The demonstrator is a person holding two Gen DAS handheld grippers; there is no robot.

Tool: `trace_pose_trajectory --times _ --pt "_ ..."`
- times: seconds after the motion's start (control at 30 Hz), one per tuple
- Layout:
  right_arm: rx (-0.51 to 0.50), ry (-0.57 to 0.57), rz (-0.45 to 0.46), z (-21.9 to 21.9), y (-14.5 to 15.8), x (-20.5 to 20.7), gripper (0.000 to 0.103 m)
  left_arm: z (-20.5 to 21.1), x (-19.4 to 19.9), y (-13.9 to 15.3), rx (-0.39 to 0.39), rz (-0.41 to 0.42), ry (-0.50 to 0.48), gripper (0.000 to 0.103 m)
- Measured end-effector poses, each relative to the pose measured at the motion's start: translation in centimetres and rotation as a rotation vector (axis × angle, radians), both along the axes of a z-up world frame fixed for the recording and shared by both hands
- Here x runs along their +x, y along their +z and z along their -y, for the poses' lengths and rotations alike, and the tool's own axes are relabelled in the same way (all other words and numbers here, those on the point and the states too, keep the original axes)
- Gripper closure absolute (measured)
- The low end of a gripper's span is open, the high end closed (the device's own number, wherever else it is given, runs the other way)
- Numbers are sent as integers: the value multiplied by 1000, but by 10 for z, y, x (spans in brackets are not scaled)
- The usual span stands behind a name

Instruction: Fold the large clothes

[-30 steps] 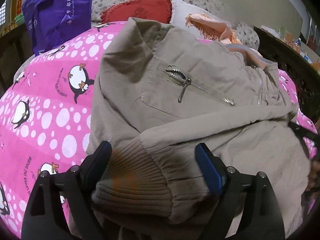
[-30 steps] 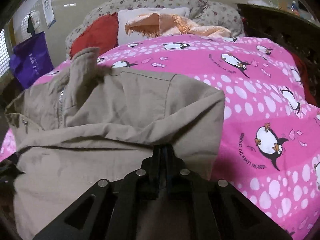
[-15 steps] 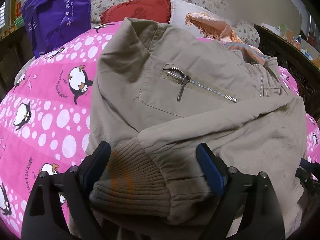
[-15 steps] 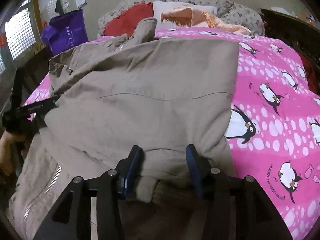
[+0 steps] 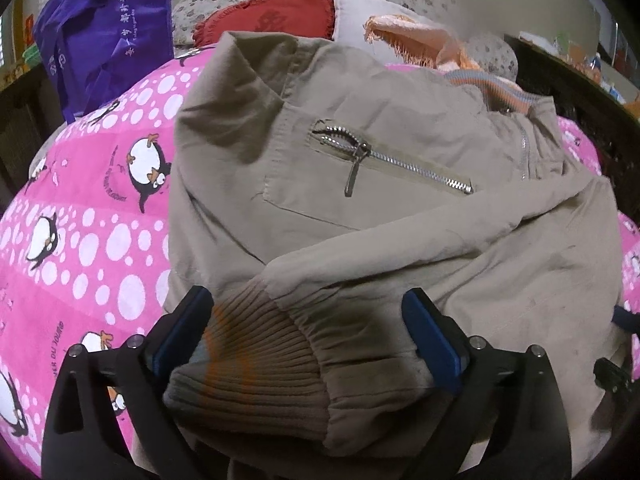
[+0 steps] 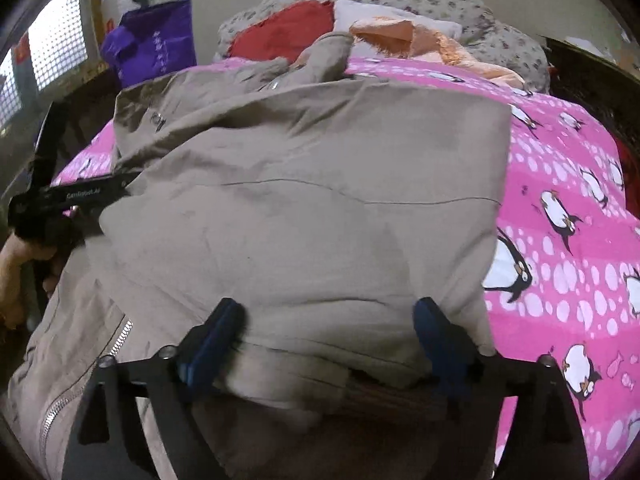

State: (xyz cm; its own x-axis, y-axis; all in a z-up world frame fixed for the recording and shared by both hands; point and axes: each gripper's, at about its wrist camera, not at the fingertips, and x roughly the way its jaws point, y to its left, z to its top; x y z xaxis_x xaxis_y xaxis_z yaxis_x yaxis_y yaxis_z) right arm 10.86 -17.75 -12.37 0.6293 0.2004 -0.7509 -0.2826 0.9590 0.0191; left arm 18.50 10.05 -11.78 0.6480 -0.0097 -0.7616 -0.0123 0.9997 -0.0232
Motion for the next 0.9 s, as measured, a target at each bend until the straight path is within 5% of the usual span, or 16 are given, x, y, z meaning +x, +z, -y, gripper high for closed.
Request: trace_pose_trajectory --times 0.07,0.4,0.5,0.57,0.7,0.9 --pt "-7 24 -7 -5 -3 1 0 0 1 0 1 -1 -1 6" --pt "19 34 -27 -2 -3 6 0 0 2 0 3 -6 -10 3" --pt "-1 38 -96 -1 12 -2 5 4 -1 6 70 -33 -64 3" --pt "-6 28 -107 12 38 -26 11 0 -15 19 102 -30 -74 3" --pt "118 32 -123 57 77 -90 9 -28 -55 47 27 6 -137 3" --pt "190 65 -156 87 78 -181 9 -66 -119 61 83 -54 -153 3"
